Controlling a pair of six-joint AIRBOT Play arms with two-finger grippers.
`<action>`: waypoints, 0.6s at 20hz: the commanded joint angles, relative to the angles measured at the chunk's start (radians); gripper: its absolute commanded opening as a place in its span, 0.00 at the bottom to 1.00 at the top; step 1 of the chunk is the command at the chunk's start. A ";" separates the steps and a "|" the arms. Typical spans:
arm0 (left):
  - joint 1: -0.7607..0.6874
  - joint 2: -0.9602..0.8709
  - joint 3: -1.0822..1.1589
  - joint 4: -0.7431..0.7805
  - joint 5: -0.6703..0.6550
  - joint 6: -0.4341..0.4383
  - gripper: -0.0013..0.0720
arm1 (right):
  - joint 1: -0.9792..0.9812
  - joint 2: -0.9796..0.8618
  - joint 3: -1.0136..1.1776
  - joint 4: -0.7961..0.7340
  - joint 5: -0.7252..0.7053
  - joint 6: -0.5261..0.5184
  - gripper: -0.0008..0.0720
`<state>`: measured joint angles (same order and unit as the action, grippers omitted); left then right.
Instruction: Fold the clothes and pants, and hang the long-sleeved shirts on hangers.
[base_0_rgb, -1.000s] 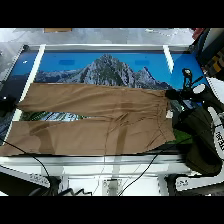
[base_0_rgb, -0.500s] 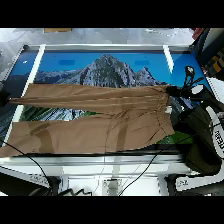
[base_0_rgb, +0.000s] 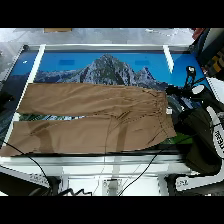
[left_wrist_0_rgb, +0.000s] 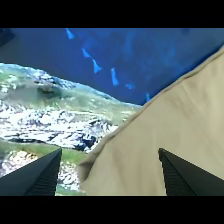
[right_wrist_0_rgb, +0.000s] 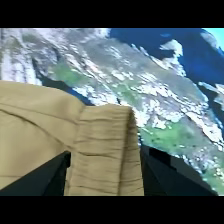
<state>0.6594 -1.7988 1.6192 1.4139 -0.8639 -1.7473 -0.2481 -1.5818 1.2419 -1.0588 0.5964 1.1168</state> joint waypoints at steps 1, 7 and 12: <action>0.003 0.055 0.001 0.000 -0.042 0.000 0.96 | -0.006 0.043 0.004 -0.011 0.059 0.001 0.69; -0.014 0.259 0.001 -0.003 -0.202 0.253 0.04 | -0.010 0.261 0.009 -0.150 0.451 0.022 0.05; -0.088 0.416 -0.021 -0.157 -0.289 0.464 0.04 | -0.034 0.478 -0.135 -0.306 0.767 0.078 0.05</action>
<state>0.6071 -1.4700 1.6119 1.3659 -1.0977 -1.4250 -0.2642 -1.2251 1.1931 -1.2774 1.1625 1.1725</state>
